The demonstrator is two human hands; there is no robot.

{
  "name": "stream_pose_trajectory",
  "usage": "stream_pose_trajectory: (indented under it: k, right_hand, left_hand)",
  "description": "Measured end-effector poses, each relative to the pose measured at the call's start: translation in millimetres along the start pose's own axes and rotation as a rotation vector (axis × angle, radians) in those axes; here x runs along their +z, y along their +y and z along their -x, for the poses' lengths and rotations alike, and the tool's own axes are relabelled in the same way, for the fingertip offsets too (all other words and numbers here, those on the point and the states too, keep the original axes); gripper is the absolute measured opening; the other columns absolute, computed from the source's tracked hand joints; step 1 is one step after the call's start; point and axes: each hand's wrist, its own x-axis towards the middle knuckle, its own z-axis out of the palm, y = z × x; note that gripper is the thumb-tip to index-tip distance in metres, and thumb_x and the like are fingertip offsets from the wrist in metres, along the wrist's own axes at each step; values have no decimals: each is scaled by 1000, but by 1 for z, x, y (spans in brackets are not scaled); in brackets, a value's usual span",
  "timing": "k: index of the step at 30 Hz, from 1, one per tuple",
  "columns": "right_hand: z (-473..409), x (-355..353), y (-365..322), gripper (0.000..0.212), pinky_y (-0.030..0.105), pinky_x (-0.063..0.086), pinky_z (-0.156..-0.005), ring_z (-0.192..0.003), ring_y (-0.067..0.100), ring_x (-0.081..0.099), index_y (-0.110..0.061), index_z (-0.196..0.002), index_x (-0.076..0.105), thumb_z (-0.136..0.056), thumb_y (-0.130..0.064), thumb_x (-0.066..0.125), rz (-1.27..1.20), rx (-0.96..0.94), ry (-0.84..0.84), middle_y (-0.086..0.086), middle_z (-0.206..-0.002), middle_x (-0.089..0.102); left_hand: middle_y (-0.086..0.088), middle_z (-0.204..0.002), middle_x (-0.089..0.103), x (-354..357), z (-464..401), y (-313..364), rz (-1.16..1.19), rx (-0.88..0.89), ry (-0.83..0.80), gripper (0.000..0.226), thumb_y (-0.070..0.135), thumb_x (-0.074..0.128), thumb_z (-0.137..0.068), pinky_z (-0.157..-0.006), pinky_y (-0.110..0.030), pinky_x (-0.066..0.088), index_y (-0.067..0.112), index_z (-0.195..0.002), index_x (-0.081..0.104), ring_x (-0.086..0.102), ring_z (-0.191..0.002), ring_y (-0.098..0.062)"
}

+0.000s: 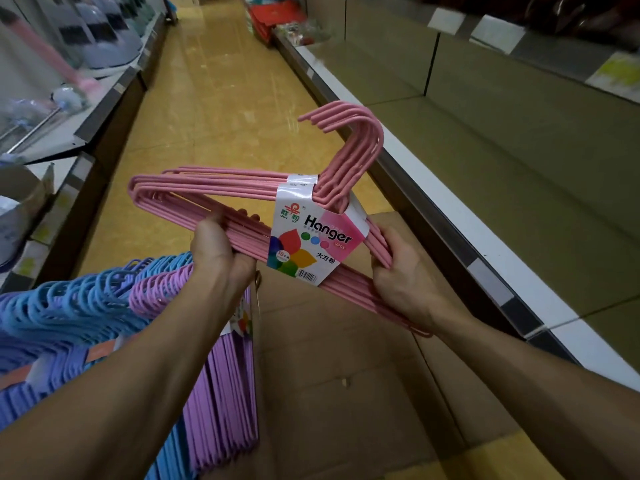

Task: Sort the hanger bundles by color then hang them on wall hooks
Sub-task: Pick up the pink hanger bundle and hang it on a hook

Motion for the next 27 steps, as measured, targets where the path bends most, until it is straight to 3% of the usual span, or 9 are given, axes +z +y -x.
stream_pose_trajectory:
  k: [2,10,16,22,27]
  right_hand:
    - [-3,-1,-7,41,50,59,-73,-85,17,63,-40,-119,47,-86,-17,55,18,-23,26,-7,-96,60]
    - [-8,-31,-63,46,46,56,-73,-91,20,61,-28,-138,43,-96,-12,53,154,-49,15,-5,-109,55]
    - [-8,-81,-147,49,52,58,-75,-91,24,64,-30,-137,45,-93,-11,55,152,-67,20,-1,-111,65]
    - [1,-146,-253,47,54,50,-88,-94,24,59,-33,-130,52,-89,-11,53,128,5,88,-5,-102,65]
    - [21,-215,-350,40,49,49,-88,-92,26,62,-33,-125,57,-89,-18,54,102,16,103,-5,-92,68]
  left_hand:
    - [-7,-80,60,-1,2,4,6,25,24,9,15,53,-99,-81,-39,59,6,-99,54,64,-73,-21]
    - [-8,-80,60,23,38,47,46,67,97,8,10,52,-100,-87,-41,59,3,-99,55,64,-73,-21]
    - [-9,-86,61,72,87,119,36,80,140,4,9,55,-98,-87,-41,58,5,-98,57,64,-81,-24]
    - [-5,-74,54,142,149,207,51,110,165,15,9,50,-97,-76,-34,56,12,-82,51,59,-65,-19]
    - [-6,-81,56,196,203,287,-4,94,151,10,7,48,-98,-61,-30,58,8,-107,52,61,-70,-19]
